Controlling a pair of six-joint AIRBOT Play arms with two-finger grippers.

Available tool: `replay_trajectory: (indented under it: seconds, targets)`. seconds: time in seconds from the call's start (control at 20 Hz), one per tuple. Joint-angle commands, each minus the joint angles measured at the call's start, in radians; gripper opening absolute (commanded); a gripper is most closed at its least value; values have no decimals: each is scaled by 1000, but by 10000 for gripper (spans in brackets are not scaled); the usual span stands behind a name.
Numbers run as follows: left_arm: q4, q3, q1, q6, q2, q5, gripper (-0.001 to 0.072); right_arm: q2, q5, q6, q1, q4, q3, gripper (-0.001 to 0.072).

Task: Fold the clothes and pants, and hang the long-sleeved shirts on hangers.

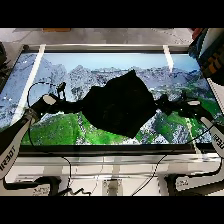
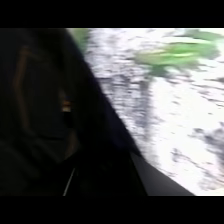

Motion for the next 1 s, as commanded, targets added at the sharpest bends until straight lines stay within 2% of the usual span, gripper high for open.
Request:
replay_trajectory:
  seconds: [0.0,0.1,0.2,0.25,0.35,0.4,0.45,0.5,0.65,0.75,0.85,0.95]
  targets:
    - [0,1,-1,0,2,-3,11,-17,63,-8,0,51,61,309]
    - [0,1,-1,0,3,-16,11,-17,74,-9,0,50,81,122]
    - [0,0,-1,0,11,-22,11,-17,74,-10,0,39,95,81]
    - [0,0,-1,0,17,-21,11,-16,79,-14,-1,19,102,36]
    - [1,0,-1,0,24,-22,11,-15,82,-42,-10,-109,125,40]
    - [1,0,-1,0,25,-23,11,-13,91,-18,-25,-200,137,135]
    - [1,0,-1,1,25,-23,11,-10,122,17,-49,-282,145,286]
    - [6,0,-1,0,25,-22,12,-3,165,21,-76,-332,145,338]
    - [18,0,-1,0,25,-35,11,-1,357,-40,-155,-386,143,354]
    - [19,0,-3,0,25,-42,12,-1,434,-71,-172,-386,128,457]
    - [19,0,-3,0,25,-41,12,-3,417,-84,-146,-378,86,457]
    - [19,0,-3,0,25,-42,11,-10,338,-83,-102,-328,29,457]
